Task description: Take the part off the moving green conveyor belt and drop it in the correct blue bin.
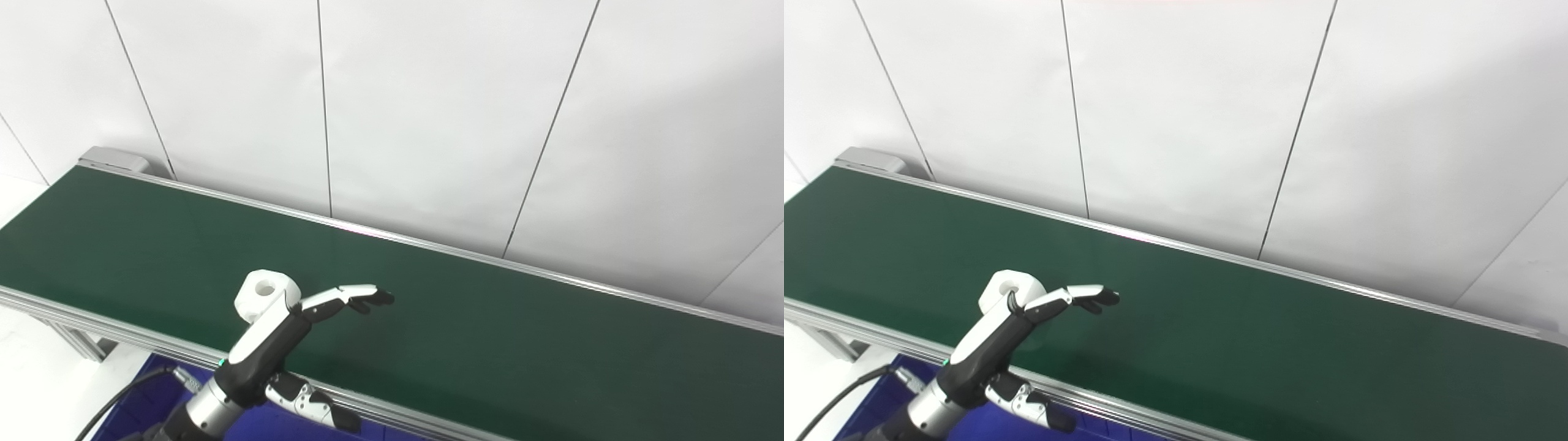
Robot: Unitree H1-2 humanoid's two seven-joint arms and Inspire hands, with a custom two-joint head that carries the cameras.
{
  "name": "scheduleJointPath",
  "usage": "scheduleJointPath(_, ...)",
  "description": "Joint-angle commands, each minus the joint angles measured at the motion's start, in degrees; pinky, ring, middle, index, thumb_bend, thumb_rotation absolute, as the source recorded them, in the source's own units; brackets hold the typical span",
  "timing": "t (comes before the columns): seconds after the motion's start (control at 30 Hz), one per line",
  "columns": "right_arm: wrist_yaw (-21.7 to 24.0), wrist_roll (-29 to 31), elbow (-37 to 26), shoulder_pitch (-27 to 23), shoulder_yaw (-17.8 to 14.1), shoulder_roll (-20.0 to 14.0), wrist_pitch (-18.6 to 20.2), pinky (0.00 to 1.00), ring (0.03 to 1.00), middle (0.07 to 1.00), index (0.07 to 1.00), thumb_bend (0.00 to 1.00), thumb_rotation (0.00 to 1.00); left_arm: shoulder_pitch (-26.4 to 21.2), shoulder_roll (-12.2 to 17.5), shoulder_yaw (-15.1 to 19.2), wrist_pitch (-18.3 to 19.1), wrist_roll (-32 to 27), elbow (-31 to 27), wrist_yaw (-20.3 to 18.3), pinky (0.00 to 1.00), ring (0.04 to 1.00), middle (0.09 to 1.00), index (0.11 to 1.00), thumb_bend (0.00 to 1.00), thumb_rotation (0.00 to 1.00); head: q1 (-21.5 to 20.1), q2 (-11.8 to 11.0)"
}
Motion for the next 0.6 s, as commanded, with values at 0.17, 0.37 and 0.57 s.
scheduleJointPath(0.17,-0.8,-0.1,-1.3,-0.3,0.3,-0.4,-2.5,0.84,0.879,0.900,0.942,0.84,0.82,-3.6,0.4,6.5,6.8,3.0,1.0,-10.8,0.80,0.871,0.903,0.903,0.73,0.45,0.1,0.6)
scheduleJointPath(0.37,-1.0,0.3,-1.5,-0.3,0.4,-0.5,-2.5,0.84,0.874,0.895,0.935,0.83,0.82,-8.0,1.1,10.4,9.4,4.8,7.2,-16.2,0.81,0.884,0.920,0.917,0.76,0.35,0.0,0.7)
scheduleJointPath(0.57,-1.0,0.6,-1.7,-0.5,0.8,-0.9,-2.5,0.83,0.866,0.890,0.930,0.82,0.79,-10.7,1.1,12.4,11.0,8.2,12.0,-18.9,0.84,0.895,0.919,0.928,0.87,0.15,0.2,0.7)
